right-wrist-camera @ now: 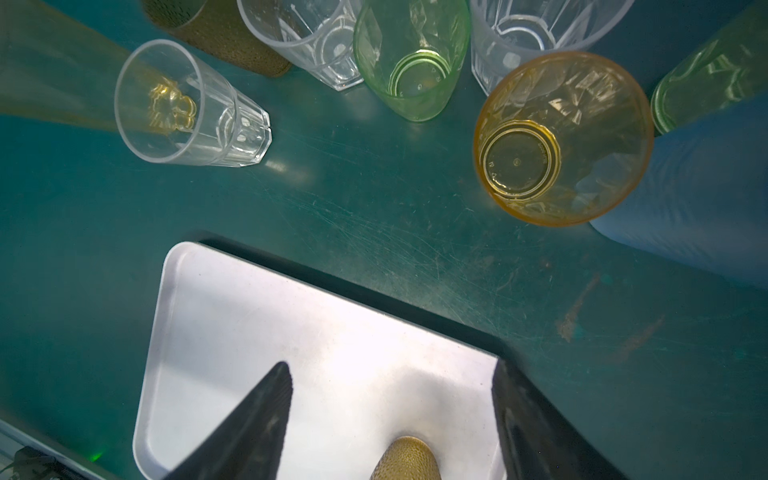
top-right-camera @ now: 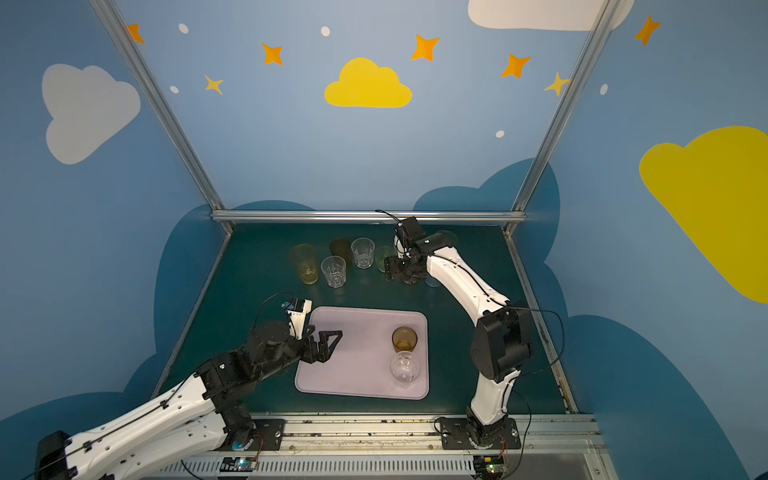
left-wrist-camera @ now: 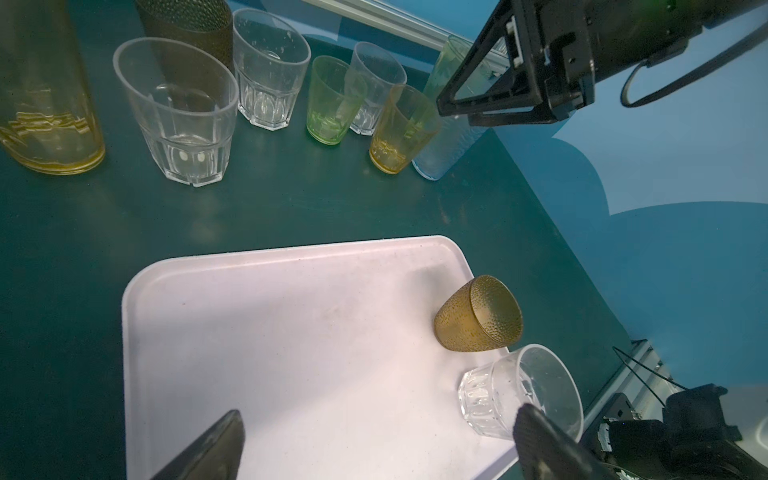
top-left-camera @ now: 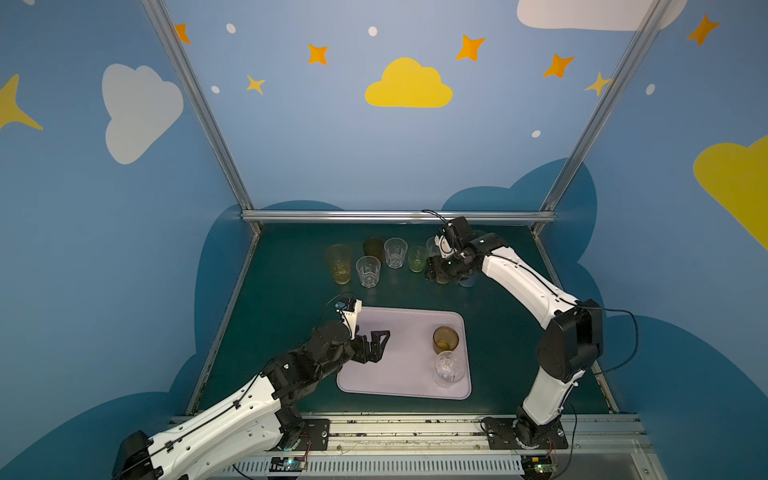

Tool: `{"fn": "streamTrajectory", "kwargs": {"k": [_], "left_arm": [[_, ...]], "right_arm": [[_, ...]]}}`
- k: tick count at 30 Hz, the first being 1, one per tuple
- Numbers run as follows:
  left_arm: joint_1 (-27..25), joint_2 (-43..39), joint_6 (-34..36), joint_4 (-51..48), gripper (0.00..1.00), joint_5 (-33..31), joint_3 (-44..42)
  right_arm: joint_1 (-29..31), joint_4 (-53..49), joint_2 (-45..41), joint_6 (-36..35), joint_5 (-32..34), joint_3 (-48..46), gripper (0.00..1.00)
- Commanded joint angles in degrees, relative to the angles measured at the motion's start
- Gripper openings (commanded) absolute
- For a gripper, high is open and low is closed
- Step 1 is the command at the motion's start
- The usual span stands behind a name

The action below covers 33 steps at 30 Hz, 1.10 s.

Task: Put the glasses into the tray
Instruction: 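Position the open right gripper above the yellow glass among the row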

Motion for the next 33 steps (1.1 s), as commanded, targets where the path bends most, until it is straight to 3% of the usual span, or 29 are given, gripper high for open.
{"fn": "streamTrajectory", "kwargs": {"k": [1,6,10,28,33], "left_arm": [[0.2,-0.9,-2.2,1.7,1.0,1.4,1.0],[0.2,-1.0,-5.5,0.8,1.0,2.6,1.9],[0.2,-1.0,-5.8,0.5,1.0,3.2,2.4],[0.3,0.0,-6.4,0.5,1.0,1.9,2.2],[0.5,1.2,-6.4,1.2,1.0,2.2,2.9]], "right_arm": [[-0.2,-0.3,1.6,0.0,-0.4,2.4,0.75],[-0.3,-0.5,3.4,-1.4,1.0,4.2,0.71],[-0.6,-1.0,6.0,-2.8,1.5,6.3,0.51],[-2.1,-3.5,15.8,-6.8,5.2,14.6,0.43],[-2.2,-3.6,17.3,-7.5,5.4,15.5,0.31]]}}
